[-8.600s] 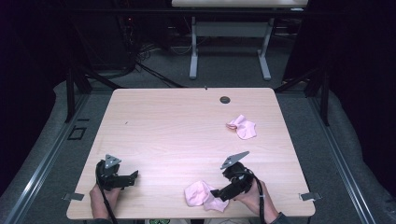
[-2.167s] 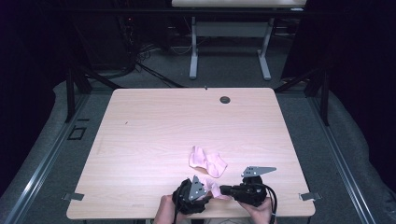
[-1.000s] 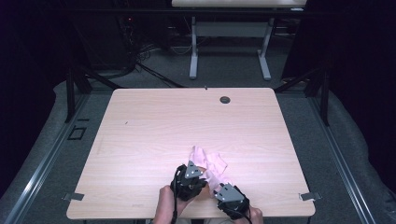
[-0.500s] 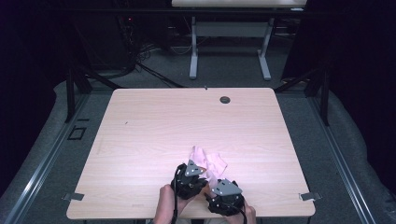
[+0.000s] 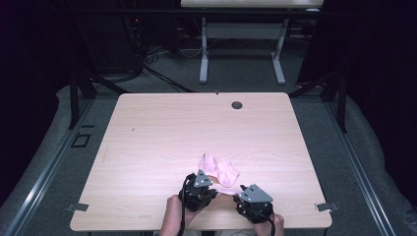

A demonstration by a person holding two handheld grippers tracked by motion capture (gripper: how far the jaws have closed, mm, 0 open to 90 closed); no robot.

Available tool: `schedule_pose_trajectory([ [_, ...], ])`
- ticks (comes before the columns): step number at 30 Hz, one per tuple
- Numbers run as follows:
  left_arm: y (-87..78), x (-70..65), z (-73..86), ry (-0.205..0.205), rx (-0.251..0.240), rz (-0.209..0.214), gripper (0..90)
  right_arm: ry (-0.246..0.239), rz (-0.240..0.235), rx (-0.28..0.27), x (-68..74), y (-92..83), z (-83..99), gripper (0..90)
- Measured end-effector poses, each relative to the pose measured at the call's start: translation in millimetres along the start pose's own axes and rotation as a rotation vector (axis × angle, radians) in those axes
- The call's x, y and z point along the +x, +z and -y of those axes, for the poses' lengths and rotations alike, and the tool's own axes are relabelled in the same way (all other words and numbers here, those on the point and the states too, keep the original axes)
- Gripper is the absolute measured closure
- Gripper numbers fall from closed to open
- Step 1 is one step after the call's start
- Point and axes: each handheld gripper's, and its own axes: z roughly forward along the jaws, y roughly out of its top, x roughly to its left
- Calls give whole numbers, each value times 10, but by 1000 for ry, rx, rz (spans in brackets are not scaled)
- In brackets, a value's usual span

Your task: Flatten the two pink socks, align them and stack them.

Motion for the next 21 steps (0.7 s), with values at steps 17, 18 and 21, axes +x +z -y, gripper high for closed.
schedule_pose_trajectory([
  [17,-329,-20,48,15,67,129,876,223,-455,116,-258,-350,-138,811],
  [18,-269,31,36,4,74,118,876,241,-455,151,-307,-245,-142,810],
  [21,-81,219,45,-24,110,73,783,230,-377,256,-383,146,-141,768],
])
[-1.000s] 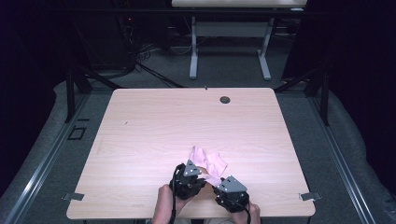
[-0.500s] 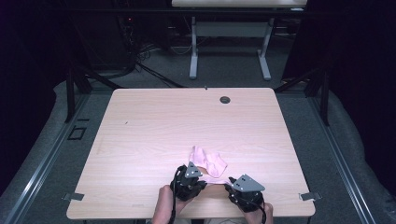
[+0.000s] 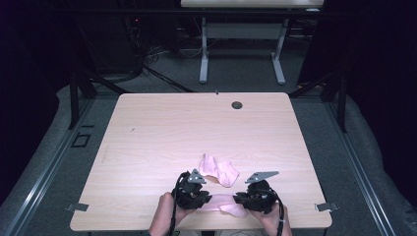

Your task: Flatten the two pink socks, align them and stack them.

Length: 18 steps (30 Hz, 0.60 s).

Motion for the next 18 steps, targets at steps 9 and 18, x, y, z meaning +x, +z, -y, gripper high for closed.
schedule_pose_trajectory([
  [9,-31,248,185,-94,-21,-55,588,7,62,-42,-126,43,-21,496],
  [18,48,287,198,-111,-21,-91,660,-52,121,-23,-136,92,53,618],
])
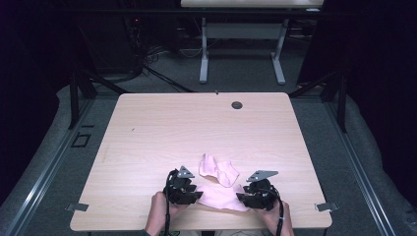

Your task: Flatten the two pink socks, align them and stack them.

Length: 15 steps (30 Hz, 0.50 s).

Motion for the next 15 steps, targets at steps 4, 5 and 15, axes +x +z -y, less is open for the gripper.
schedule_pose_trajectory([
  [4,58,-10,16,8,14,-19,773,-26,-1,24,-15,58,-5,704],
  [5,64,-13,27,5,12,-18,821,-24,-10,14,-12,70,-9,773],
  [15,15,-37,99,2,-6,-56,875,-41,-46,15,-13,75,-73,820],
])
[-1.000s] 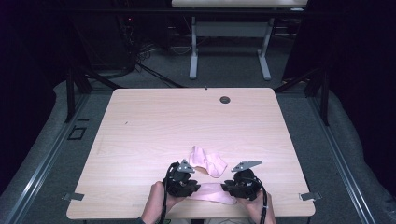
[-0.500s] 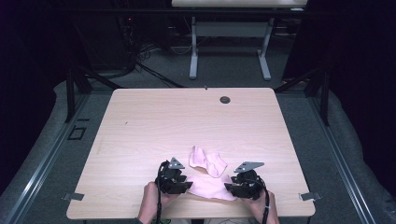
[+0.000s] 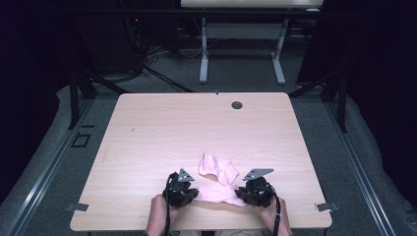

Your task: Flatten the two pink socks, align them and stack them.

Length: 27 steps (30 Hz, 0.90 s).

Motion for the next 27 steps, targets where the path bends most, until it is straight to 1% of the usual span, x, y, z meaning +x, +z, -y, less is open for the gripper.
schedule_pose_trajectory([
  [1,-44,-15,49,-4,-13,4,875,4,-9,-10,4,7,-6,820],
  [2,-44,-15,49,-4,-13,4,875,2,-12,2,5,-2,-21,822],
  [4,-98,-39,133,-17,-25,4,875,0,-16,-5,17,8,-39,824],
  [6,-113,-46,160,-22,-29,6,874,-1,-29,5,21,23,-52,825],
  [7,-144,-51,203,-27,-35,7,874,-6,-27,18,21,28,-56,825],
  [10,-170,-56,233,-31,-42,8,871,-9,-36,28,26,42,-58,823],
  [12,-189,-64,249,-30,-43,10,869,-20,-41,43,42,46,-64,817],
  [13,-197,-64,255,-26,-45,11,866,-28,-40,33,50,50,-63,813],
  [14,-207,-63,260,-27,-48,13,842,-34,-43,39,50,39,-67,794],
  [15,-213,-58,262,-23,-52,7,816,-26,-45,40,48,34,-67,783],
  [16,-223,-51,264,-28,-55,13,783,-24,-48,30,41,34,-64,758],
  [17,-239,-39,261,-26,-52,18,739,-21,-42,32,33,23,-64,732],
  [18,-250,-28,261,-27,-64,15,674,-18,-51,32,21,7,-62,698],
  [19,-269,-13,255,-21,-62,6,674,-18,-51,32,21,7,-62,698],
  [20,-282,-5,249,-25,-64,2,544,-8,-65,19,-4,-31,-61,617],
  [21,-300,11,242,-25,-70,-10,544,-8,-65,19,-4,-31,-61,617],
  [22,-317,24,236,-37,-74,-19,425,-7,-73,-1,-33,-78,-63,552],
  [23,-334,49,227,-36,-80,-27,425,-7,-73,-1,-33,-78,-63,552],
  [24,-356,76,218,-45,-87,-23,377,-3,-77,-16,-45,-104,-64,520],
  [25,-376,101,206,-50,-94,-27,342,3,-75,-24,-62,-129,-67,468],
  [27,-409,149,175,-45,-111,-42,292,16,-78,-41,-96,-171,-75,390],
])
